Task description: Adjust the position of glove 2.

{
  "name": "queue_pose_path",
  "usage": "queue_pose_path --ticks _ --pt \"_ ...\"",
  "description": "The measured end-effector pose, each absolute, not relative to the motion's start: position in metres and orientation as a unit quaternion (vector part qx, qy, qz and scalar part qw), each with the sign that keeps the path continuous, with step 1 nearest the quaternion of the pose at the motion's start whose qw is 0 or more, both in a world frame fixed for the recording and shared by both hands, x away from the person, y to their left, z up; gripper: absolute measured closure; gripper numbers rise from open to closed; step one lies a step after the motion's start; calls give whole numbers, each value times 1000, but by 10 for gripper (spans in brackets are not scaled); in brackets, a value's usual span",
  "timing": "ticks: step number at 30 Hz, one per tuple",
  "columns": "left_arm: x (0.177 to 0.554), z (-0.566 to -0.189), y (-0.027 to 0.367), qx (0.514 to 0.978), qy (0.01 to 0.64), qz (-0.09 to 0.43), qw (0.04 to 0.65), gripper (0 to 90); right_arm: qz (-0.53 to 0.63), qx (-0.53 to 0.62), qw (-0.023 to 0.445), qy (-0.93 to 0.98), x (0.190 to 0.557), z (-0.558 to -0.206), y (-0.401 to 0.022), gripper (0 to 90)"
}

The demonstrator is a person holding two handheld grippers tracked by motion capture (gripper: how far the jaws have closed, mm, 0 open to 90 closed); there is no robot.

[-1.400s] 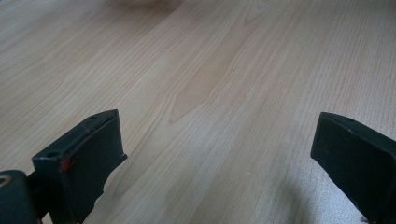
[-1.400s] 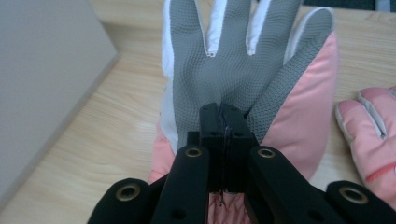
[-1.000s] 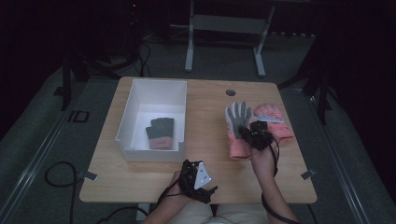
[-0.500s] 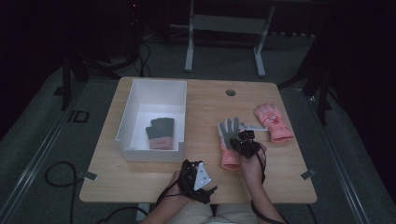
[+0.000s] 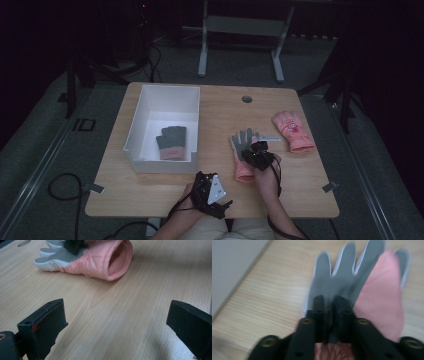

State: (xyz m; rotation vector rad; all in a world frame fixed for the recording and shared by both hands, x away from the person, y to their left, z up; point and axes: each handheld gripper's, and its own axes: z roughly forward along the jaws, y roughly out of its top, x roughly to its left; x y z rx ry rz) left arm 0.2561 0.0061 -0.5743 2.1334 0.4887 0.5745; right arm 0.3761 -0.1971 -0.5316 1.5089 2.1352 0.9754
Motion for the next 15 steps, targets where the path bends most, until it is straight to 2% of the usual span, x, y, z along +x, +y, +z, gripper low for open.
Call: queue_pose_path --ticks 6,12,15 --pt "257 -575 7 851 201 222 431 22 372 512 223 741 378 -502 -234 704" --pt "259 -575 8 849 205 219 434 22 356 529 262 724 402 -493 -301 688" --pt "259 -575 8 850 204 218 434 22 355 539 264 717 408 -491 -322 686"
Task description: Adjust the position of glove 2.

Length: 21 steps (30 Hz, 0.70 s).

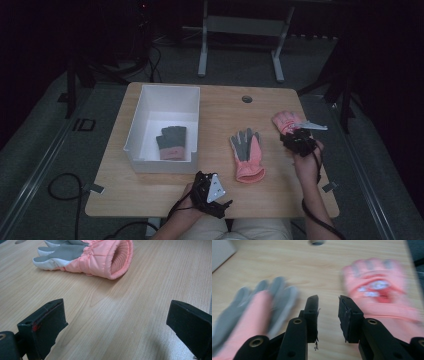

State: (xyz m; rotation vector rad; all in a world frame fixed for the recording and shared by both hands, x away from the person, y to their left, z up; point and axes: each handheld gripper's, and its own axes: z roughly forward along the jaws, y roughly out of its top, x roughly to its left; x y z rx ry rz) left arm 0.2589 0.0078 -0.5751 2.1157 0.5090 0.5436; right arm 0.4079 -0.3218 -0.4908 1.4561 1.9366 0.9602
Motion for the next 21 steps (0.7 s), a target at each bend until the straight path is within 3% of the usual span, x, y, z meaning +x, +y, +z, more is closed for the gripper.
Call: queue_pose_path --ticks 8,21 --pt "260 -575 7 850 204 219 433 22 344 547 277 711 436 -487 -372 645" --pt "260 -576 7 851 198 217 435 22 299 553 280 725 489 -507 -370 599"
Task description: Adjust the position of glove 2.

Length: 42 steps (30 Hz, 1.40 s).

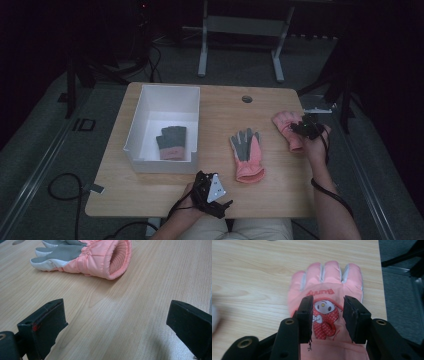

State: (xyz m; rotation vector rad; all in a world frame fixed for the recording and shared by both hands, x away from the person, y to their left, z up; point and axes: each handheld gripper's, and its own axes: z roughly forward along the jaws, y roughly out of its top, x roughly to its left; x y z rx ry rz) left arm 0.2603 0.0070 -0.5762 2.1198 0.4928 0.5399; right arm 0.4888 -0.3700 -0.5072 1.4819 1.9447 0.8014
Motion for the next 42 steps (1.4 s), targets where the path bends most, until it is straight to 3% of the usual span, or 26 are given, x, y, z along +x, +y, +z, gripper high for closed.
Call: queue_pose_path --ticks 8,17,27,42 --pt "260 -576 8 852 198 216 435 22 271 548 283 739 497 -530 -369 600" --pt "260 -575 9 850 196 219 438 22 261 555 286 736 500 -533 -368 816" --pt "259 -574 9 847 195 220 442 22 276 579 288 711 492 -523 -370 859" --pt "258 -571 8 843 197 226 446 22 315 602 290 673 396 -474 -348 875"
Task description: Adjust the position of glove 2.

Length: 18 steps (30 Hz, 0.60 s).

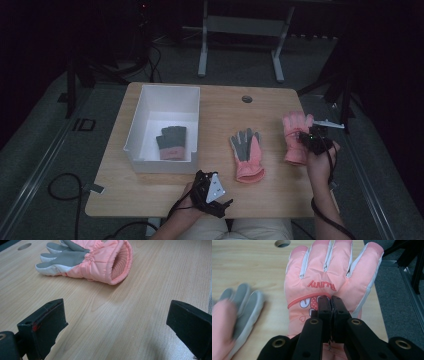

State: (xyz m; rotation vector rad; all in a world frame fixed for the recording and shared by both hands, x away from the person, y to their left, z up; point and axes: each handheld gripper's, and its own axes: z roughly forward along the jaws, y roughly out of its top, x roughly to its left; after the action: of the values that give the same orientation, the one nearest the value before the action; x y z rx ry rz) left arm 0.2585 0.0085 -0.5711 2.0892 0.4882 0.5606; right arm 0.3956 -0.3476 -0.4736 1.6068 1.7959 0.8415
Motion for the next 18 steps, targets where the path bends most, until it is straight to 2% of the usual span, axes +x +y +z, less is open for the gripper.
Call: queue_pose_path --ticks 10,18 --pt "258 -571 7 844 194 228 445 22 330 612 285 660 346 -471 -330 875" --pt "257 -570 9 842 195 230 447 22 308 623 284 660 348 -495 -326 875"
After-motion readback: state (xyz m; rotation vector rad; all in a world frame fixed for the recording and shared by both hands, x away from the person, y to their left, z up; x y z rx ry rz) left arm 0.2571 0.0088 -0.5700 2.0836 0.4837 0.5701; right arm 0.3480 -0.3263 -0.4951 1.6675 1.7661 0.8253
